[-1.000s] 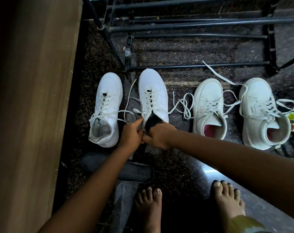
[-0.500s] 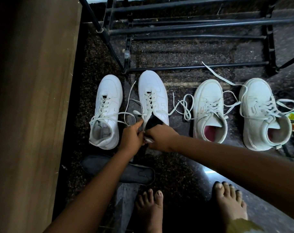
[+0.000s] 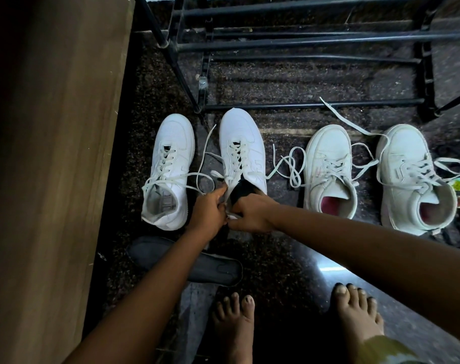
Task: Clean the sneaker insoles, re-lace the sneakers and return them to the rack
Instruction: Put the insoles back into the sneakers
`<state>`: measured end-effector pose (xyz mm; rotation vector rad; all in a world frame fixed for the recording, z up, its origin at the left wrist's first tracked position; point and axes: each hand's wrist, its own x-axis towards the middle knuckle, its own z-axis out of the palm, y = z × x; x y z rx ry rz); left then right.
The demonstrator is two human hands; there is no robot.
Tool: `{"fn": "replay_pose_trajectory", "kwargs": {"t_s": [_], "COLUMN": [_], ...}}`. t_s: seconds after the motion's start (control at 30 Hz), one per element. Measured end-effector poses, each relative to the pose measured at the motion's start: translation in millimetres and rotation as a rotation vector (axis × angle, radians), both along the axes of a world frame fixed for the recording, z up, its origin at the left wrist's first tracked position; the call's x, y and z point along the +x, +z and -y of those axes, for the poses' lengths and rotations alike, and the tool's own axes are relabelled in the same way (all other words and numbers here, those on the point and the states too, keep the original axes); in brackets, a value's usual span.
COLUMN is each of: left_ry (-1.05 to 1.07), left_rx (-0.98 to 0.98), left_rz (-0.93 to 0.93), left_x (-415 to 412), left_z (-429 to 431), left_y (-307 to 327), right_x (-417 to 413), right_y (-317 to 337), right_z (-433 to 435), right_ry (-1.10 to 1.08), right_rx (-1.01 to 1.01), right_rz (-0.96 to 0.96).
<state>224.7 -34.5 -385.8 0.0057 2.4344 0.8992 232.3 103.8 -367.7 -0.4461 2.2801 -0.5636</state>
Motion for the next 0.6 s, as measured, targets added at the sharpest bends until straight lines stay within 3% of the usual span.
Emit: {"fn": "replay_pose_trajectory", "kwargs": {"t_s": [0.4,0.6], "left_ry": [-0.035,-0.044], "left_rx": [0.000,0.004], "left_rz": [-0.013,-0.047], "left_x": [0,1], "left_z": [0,1], "left_y": [-1,-4], "right_x": [-10,-1], "right_y": [-6,-17], "right_z": [7,5], "right_ry": [0.221,0.309], "right_rx": [0.253,0.303], "right_rz": [0.145,-0.014]}}
